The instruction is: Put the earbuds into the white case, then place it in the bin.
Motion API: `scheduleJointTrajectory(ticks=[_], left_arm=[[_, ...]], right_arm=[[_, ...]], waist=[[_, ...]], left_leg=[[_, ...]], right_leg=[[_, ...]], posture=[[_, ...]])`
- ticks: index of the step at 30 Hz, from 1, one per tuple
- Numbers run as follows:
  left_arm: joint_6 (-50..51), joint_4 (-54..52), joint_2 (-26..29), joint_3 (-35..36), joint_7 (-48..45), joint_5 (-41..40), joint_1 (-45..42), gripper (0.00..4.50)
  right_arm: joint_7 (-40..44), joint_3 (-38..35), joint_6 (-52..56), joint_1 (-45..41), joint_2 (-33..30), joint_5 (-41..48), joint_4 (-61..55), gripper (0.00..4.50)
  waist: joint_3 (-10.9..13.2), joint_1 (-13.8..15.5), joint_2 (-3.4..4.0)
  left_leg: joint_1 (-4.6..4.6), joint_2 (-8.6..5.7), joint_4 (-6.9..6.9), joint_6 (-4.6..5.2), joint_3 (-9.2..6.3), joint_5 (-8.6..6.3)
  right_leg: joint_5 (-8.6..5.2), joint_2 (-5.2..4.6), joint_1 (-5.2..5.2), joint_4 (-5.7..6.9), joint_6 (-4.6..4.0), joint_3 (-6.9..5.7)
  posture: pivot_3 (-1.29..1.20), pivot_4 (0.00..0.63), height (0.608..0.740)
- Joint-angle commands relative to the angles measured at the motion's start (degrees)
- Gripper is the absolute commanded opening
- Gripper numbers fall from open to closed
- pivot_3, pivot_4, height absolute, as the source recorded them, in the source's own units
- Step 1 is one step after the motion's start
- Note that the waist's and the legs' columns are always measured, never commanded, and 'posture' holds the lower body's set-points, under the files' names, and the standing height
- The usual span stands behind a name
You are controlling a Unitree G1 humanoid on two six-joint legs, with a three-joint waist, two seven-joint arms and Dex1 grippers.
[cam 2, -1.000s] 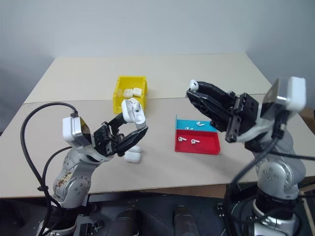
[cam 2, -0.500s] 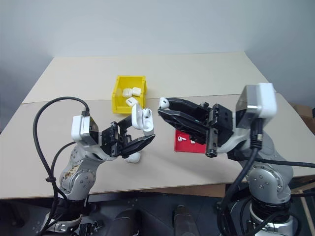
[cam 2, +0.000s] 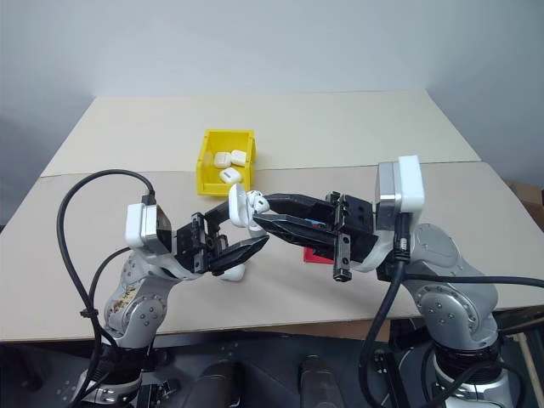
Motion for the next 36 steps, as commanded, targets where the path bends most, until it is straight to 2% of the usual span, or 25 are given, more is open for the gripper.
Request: scheduleJointTrajectory(ticks=[1,21,27,32,36], left_arm=[[-1.6,-1.8,-0.4,0.6,0.2,0.0,-0.1,2.75],[-3.6,-1.1,-1.9,0.5,0.5,1.4,0.4,2.75],[-3.8,-1.3,-2.0,0.6,0.7,1.8,0.9,2.75],[-3.9,-1.3,-2.1,0.7,1.0,2.0,1.1,2.75],[-4.1,-0.4,-1.9,0.6,1.0,2.8,1.0,2.75]], right_arm=[[0.4,0.0,-0.5,-1.1,-0.1,-0.5,-0.6,0.85],[3.6,1.0,-1.3,-0.6,0.0,-3.9,1.2,0.85],[4.6,1.9,-0.8,-0.6,-1.4,-5.7,1.1,2.69],[5.7,-0.1,-1.0,-0.2,-2.4,-5.3,2.4,2.69],[6.5,-4.4,-1.3,-0.9,-5.1,-4.7,5.0,2.69]], waist=[[0.0,0.0,0.00],[0.0,0.0,0.00],[0.0,0.0,0.00],[0.0,0.0,0.00],[0.0,0.0,-0.01]], left_leg=[[-0.01,0.00,0.00,0.00,0.00,0.00],[-0.02,0.00,0.00,0.00,-0.01,0.00],[-0.02,0.00,0.00,0.00,-0.01,0.00],[-0.02,0.00,0.00,0.00,-0.01,0.00],[-0.02,-0.01,0.00,0.00,0.00,0.00]], right_leg=[[0.00,0.00,0.00,0.00,0.00,0.00],[0.00,0.00,-0.01,-0.01,0.01,0.00],[0.00,0.00,0.00,-0.01,0.01,0.00],[0.00,0.00,-0.01,-0.01,0.01,-0.01],[0.00,-0.01,0.00,-0.02,0.01,0.00]], posture=[[0.00,0.150,0.740],[0.00,0.150,0.740],[0.00,0.150,0.740],[0.00,0.150,0.740],[0.00,0.150,0.740]])
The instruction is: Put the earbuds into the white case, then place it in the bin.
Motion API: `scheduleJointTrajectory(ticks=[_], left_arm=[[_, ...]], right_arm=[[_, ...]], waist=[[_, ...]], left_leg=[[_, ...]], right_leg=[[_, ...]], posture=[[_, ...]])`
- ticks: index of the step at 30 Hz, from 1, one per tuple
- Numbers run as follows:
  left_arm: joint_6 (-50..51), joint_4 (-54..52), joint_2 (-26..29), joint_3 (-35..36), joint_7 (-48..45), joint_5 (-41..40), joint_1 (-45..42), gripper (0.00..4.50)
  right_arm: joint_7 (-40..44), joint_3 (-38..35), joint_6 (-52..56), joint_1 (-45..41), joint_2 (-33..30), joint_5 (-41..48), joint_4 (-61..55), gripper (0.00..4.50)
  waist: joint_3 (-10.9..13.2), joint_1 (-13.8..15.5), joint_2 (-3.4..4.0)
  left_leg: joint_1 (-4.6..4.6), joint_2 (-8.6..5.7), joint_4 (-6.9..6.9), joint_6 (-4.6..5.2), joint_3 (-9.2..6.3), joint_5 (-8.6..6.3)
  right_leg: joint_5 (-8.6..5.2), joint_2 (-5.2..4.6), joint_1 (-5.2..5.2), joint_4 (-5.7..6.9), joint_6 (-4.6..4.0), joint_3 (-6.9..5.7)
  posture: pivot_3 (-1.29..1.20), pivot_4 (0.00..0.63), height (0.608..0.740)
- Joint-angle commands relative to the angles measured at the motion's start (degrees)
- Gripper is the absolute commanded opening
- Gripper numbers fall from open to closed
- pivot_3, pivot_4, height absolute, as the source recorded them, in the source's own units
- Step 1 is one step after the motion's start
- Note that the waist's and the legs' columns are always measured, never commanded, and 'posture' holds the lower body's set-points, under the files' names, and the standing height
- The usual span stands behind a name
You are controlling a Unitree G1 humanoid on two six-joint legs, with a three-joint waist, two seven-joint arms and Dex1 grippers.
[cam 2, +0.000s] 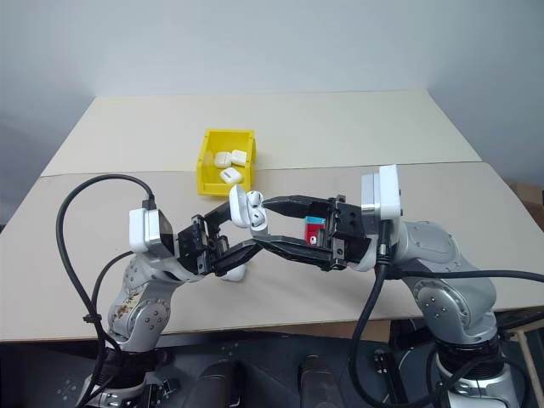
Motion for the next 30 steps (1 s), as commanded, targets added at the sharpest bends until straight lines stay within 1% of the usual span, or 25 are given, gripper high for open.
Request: scheduleJointTrajectory(ticks=[1,4,7,12,13,16,19,22,25,30], left_arm=[[-1.4,-0.2,0.3,0.3,0.3,1.0,-0.5,2.75],[2.3,-0.3,2.5,-0.2,1.7,2.2,-0.6,2.75],[1.9,1.7,3.2,-0.8,1.0,3.6,-1.8,2.75],[-0.3,6.4,2.6,-2.7,0.2,7.8,-5.2,2.75],[-1.1,7.1,2.1,-2.9,-0.3,7.9,-5.7,2.75],[-1.9,8.5,2.1,-4.1,-0.5,10.1,-7.2,2.75],[-1.2,8.5,3.4,-5.2,0.1,13.0,-8.3,2.75],[0.6,7.2,3.8,-6.5,1.4,14.7,-9.1,2.75],[-0.7,7.8,3.1,-7.3,1.5,15.6,-9.8,2.75],[-1.1,7.9,2.0,-7.7,2.8,16.8,-10.4,2.75]], right_arm=[[0.5,-6.6,-0.1,-1.7,-2.7,2.7,1.6,2.69],[1.7,-10.0,2.5,-4.6,-6.2,6.8,3.5,2.69],[3.4,-10.2,3.7,-7.6,-9.0,7.4,4.5,2.12],[6.1,-3.5,4.3,-15.5,-12.0,1.8,4.0,0.31],[6.4,-2.4,4.4,-17.1,-12.1,1.1,4.2,0.04],[6.4,3.3,5.8,-22.4,-12.5,-4.4,6.2,0.04],[8.3,7.5,5.9,-24.0,-12.6,-8.5,7.4,0.04],[9.4,9.0,5.6,-25.2,-12.1,-10.5,8.1,0.04],[10.1,10.7,5.5,-26.5,-12.2,-13.4,8.7,0.04],[12.4,11.9,4.6,-25.7,-12.2,-16.3,8.3,0.04]], waist=[[0.0,0.1,0.00],[0.0,0.1,-0.01],[0.0,-0.1,-0.01],[0.0,-0.1,-0.01],[0.0,-0.2,-0.01],[0.0,-0.1,-0.01],[0.0,0.0,-0.02],[0.0,0.2,-0.01],[0.0,0.5,-0.01],[0.0,0.9,-0.01]], left_leg=[[0.00,0.00,0.00,0.00,0.00,0.00],[0.00,0.00,0.00,0.00,0.00,0.00],[0.02,0.01,-0.01,0.00,0.00,0.00],[0.02,0.01,-0.01,0.00,-0.01,0.00],[0.01,0.00,0.00,0.00,0.00,0.00],[-0.02,0.01,-0.01,0.00,0.00,0.00],[-0.08,0.01,-0.01,0.00,-0.01,0.00],[-0.17,-0.01,-0.01,0.00,0.00,0.00],[-0.21,-0.02,-0.01,0.00,0.00,0.00],[-0.19,0.00,-0.01,0.00,0.00,0.00]], right_leg=[[0.00,0.00,0.00,0.00,0.00,0.00],[0.00,0.00,0.00,0.00,0.00,0.00],[-0.01,0.02,0.00,0.00,-0.02,0.00],[-0.01,0.02,-0.02,0.01,-0.02,0.00],[-0.01,0.01,-0.02,0.00,-0.02,0.00],[-0.01,0.01,-0.06,0.00,-0.03,0.00],[-0.01,0.01,-0.11,0.00,-0.04,-0.02],[0.00,-0.02,-0.17,0.00,-0.02,-0.02],[0.19,-0.03,-0.21,-0.02,0.30,-0.02],[0.16,-0.02,-0.23,-0.01,0.24,-0.04]], posture=[[0.00,0.150,0.740],[0.00,0.150,0.740],[0.00,0.150,0.740],[0.00,0.150,0.740],[0.00,0.150,0.740],[0.00,0.150,0.740],[0.00,0.150,0.740],[0.00,0.150,0.740],[0.00,0.150,0.740],[0.00,0.150,0.740]])
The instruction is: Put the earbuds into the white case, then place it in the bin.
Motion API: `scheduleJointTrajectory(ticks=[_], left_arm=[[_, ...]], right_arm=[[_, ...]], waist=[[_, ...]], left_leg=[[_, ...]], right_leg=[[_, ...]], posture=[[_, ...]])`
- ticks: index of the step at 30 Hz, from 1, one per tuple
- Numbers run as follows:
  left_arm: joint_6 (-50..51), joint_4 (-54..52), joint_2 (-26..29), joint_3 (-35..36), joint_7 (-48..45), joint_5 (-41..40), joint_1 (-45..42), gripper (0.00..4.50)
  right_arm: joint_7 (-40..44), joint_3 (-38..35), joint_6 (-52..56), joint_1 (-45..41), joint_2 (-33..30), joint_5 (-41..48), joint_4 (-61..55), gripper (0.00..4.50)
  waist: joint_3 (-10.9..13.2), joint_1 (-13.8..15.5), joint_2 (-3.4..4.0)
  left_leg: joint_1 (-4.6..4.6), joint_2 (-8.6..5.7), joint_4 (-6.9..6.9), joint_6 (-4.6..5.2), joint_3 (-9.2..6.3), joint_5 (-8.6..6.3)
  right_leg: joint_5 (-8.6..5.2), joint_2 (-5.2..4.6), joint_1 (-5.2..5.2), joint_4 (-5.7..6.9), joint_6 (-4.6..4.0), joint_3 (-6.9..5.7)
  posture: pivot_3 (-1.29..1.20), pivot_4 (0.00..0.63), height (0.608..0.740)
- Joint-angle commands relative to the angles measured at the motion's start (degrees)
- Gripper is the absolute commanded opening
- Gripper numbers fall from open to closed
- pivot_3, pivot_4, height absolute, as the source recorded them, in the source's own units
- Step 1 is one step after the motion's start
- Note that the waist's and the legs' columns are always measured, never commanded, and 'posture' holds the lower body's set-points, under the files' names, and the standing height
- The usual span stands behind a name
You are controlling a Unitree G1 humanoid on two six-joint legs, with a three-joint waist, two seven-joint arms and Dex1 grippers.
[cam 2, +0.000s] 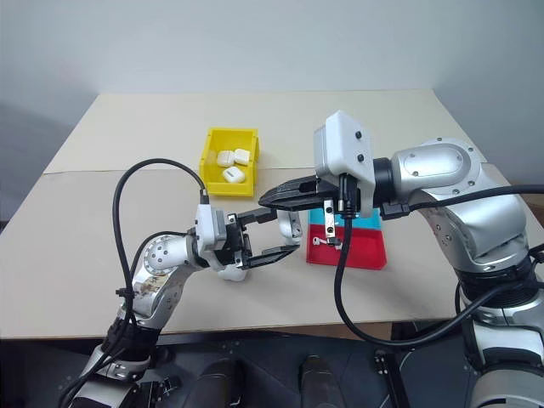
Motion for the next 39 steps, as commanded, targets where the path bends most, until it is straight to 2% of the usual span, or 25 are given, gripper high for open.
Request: scheduleJointTrajectory(ticks=[1,8,17,23,26,28,30,33,36,39], left_arm=[[-1.4,-1.4,-0.9,-0.2,0.6,-0.2,-1.3,2.75],[-3.9,-1.7,-3.1,2.0,-2.3,-5.6,0.5,2.75],[-5.2,0.3,-3.9,3.4,-4.2,-7.3,0.1,2.75],[-4.8,0.5,-4.8,3.7,-1.4,-6.1,1.1,2.75],[-3.7,0.0,-6.0,5.0,6.2,-2.7,0.7,2.75],[-4.2,1.1,-7.2,6.1,14.0,2.8,-1.7,2.75],[1.2,2.6,-5.3,5.8,20.6,10.2,-7.0,2.75],[7.9,6.4,-8.0,9.1,32.4,12.8,-14.1,2.75],[9.0,16.1,-9.2,11.5,43.9,18.3,-20.8,2.75],[7.1,27.9,-8.1,10.7,49.2,23.1,-25.3,2.75]], right_arm=[[0.6,-0.4,-1.3,0.1,0.0,-1.9,-1.3,0.04],[0.9,-0.9,-2.1,3.4,-1.6,-5.6,-2.5,0.04],[0.5,-4.4,-1.9,2.8,-2.2,-4.3,-2.1,0.04],[-1.8,-9.9,-0.3,1.5,-0.8,0.8,-1.1,0.04],[-6.4,-15.5,2.1,1.4,0.6,4.2,0.3,0.04],[-9.8,-18.5,3.2,2.7,1.0,5.2,0.4,0.04],[-13.0,-21.5,4.7,5.2,1.1,6.1,-0.3,0.04],[-15.2,-24.0,5.0,9.5,0.9,6.8,-2.5,0.04],[-18.0,-26.0,5.0,13.7,1.7,7.8,-4.4,0.04],[-20.6,-26.1,5.6,17.1,2.2,7.5,-5.8,0.04]], waist=[[0.0,0.1,0.00],[0.0,0.3,0.00],[0.0,0.3,0.00],[0.0,0.4,0.00],[0.0,0.4,-0.01],[0.0,0.5,-0.02],[0.0,0.8,-0.05],[0.0,1.1,-0.06],[0.0,1.0,-0.07],[0.0,0.5,-0.06]], left_leg=[[0.00,0.00,0.00,0.00,0.00,0.00],[0.00,0.00,0.00,0.00,0.00,0.00],[0.03,0.00,0.01,0.00,0.01,0.00],[0.01,-0.01,0.01,0.00,0.00,0.00],[0.01,-0.01,0.02,0.00,0.00,0.00],[0.03,-0.01,0.02,0.00,-0.01,0.00],[0.02,-0.02,0.03,0.01,-0.03,0.01],[0.02,-0.07,0.08,0.02,-0.12,0.02],[0.00,-0.11,0.08,0.02,-0.11,0.02],[0.00,-0.12,0.03,0.02,-0.13,0.01]], right_leg=[[0.00,0.00,0.00,0.00,0.00,0.00],[0.01,0.00,0.01,0.00,0.01,0.00],[-0.01,0.00,0.03,0.01,-0.04,0.00],[0.05,0.00,0.04,0.00,0.02,0.00],[0.11,0.00,0.05,0.00,0.03,0.01],[0.12,0.00,0.08,0.00,0.05,0.00],[0.15,0.00,0.09,0.00,0.11,0.00],[0.17,0.02,0.15,-0.01,0.22,-0.04],[0.19,-0.03,0.20,-0.12,0.30,-0.02],[0.18,0.00,0.16,-0.12,0.26,-0.01]], posture=[[0.00,0.150,0.740],[0.00,0.150,0.740],[0.00,0.150,0.740],[0.00,0.150,0.740],[0.00,0.150,0.740],[0.00,0.150,0.740],[0.00,0.150,0.740],[0.00,0.150,0.740],[0.00,0.150,0.740],[0.00,0.150,0.740]])
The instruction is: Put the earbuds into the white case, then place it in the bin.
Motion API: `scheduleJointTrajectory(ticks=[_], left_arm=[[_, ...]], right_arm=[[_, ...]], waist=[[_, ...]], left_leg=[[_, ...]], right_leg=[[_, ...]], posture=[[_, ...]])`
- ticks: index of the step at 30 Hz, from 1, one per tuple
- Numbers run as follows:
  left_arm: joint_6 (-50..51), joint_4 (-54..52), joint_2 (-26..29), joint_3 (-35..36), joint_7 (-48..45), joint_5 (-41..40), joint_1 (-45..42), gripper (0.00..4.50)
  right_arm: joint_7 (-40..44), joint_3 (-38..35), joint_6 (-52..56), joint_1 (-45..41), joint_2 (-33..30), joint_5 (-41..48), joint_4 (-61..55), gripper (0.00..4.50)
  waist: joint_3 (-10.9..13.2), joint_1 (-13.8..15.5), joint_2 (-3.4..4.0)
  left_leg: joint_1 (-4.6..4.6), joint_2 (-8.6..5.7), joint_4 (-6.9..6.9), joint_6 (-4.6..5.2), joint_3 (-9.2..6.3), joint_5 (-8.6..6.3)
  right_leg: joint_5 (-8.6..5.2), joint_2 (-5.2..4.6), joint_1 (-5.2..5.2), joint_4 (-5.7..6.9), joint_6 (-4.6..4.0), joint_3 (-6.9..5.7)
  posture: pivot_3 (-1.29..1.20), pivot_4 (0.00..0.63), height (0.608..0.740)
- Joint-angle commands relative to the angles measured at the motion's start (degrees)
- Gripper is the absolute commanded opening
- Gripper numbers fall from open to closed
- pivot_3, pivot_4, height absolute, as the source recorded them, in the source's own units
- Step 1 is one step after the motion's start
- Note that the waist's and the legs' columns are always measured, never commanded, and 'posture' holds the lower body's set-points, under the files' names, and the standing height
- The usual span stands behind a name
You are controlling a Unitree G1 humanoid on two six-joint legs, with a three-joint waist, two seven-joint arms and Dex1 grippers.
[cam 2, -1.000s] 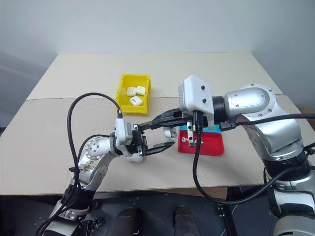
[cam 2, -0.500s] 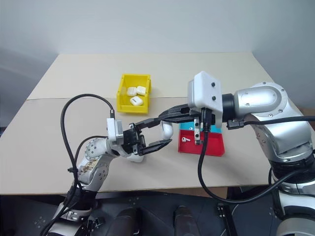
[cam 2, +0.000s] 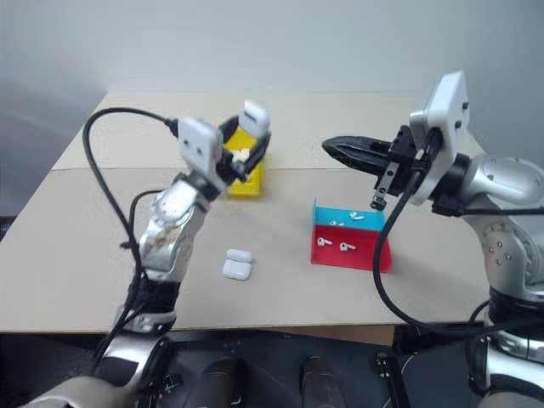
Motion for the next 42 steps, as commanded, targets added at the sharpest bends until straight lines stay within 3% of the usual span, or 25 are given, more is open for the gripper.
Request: scheduleJointTrajectory(ticks=[1,6,10,15,19,21,26,32,36,42], left_arm=[[-1.5,12.2,0.3,0.5,6.4,3.9,-5.0,2.75],[-6.6,28.1,0.4,1.1,12.4,5.8,-12.3,2.75],[-7.5,34.0,1.3,0.3,9.2,5.7,-15.1,2.75],[-8.4,36.8,1.1,1.8,11.1,4.8,-16.2,4.36],[-8.5,35.8,0.8,2.6,13.2,4.4,-16.0,4.44],[-6.6,32.1,0.7,4.5,10.2,1.1,-15.1,4.44],[2.2,14.2,3.6,8.6,-8.7,-13.6,-5.5,4.44],[11.2,-13.9,15.7,9.2,-22.6,-22.2,15.4,4.44],[18.3,-23.4,21.5,14.7,-24.3,-29.2,22.7,4.44],[22.7,-34.1,33.2,24.3,-33.7,-38.0,34.6,4.44]], right_arm=[[-3.1,-2.6,0.5,2.1,-0.1,1.0,-3.1,0.04],[-4.3,-2.5,0.7,3.3,-0.2,2.5,-3.9,0.04],[-4.5,-2.4,1.0,3.7,-0.8,2.5,-3.8,0.04],[-5.2,-2.2,1.1,3.2,0.0,3.0,-3.1,0.00],[-4.3,-0.6,0.9,2.4,-0.1,2.5,-2.1,0.00],[-3.3,-0.5,0.6,2.4,-0.9,2.1,-1.5,0.00],[3.3,-1.0,-0.9,6.2,-6.1,-0.4,0.6,0.00],[17.4,-5.1,-6.2,16.7,-13.3,-2.5,6.4,0.00],[22.9,-6.1,-10.3,18.2,-16.7,-5.5,12.2,0.00],[28.7,-7.6,-14.1,18.8,-20.6,-8.5,18.8,0.00]], waist=[[0.0,-0.1,-0.01],[0.0,-0.1,-0.08],[0.0,-0.1,-0.08],[0.0,-0.1,-0.08],[0.0,-0.1,-0.08],[0.1,-0.1,-0.08],[0.0,-0.4,-0.06],[0.0,-1.0,-0.05],[0.1,-0.2,-0.07],[0.1,-0.6,-0.08]], left_leg=[[0.00,0.00,-0.03,0.00,-0.01,0.00],[-0.09,-0.01,-0.03,0.00,-0.02,0.00],[-0.13,-0.03,-0.04,-0.01,-0.02,-0.01],[-0.12,-0.03,-0.06,-0.03,-0.01,-0.01],[-0.11,-0.03,-0.05,-0.03,-0.01,-0.01],[-0.10,-0.03,-0.05,-0.03,-0.01,-0.01],[-0.10,-0.02,-0.07,-0.08,0.00,-0.04],[0.01,0.03,-0.25,-0.14,0.01,-0.09],[0.07,0.04,0.01,-0.12,0.00,-0.06],[0.37,0.11,0.04,-0.12,0.25,0.01]], right_leg=[[-0.01,0.00,-0.01,0.02,-0.03,0.00],[-0.01,0.00,-0.09,0.02,-0.01,-0.02],[0.01,-0.02,-0.09,-0.04,-0.05,-0.02],[0.03,-0.02,-0.08,-0.05,-0.08,-0.02],[0.03,-0.02,-0.08,-0.02,-0.07,-0.02],[0.03,-0.02,-0.08,-0.01,-0.07,-0.02],[0.12,-0.05,-0.08,-0.02,-0.28,-0.02],[0.00,-0.02,-0.12,0.10,-0.45,-0.01],[-0.11,-0.03,0.02,0.17,-0.10,-0.05],[-0.22,-0.09,0.11,0.15,-0.49,0.05]], posture=[[0.00,0.150,0.740],[0.00,0.150,0.740],[0.00,0.150,0.740],[0.00,0.150,0.740],[0.00,0.150,0.740],[0.00,0.150,0.740],[0.00,0.150,0.740],[0.00,0.150,0.740],[0.00,0.150,0.740],[0.00,0.150,0.740]])
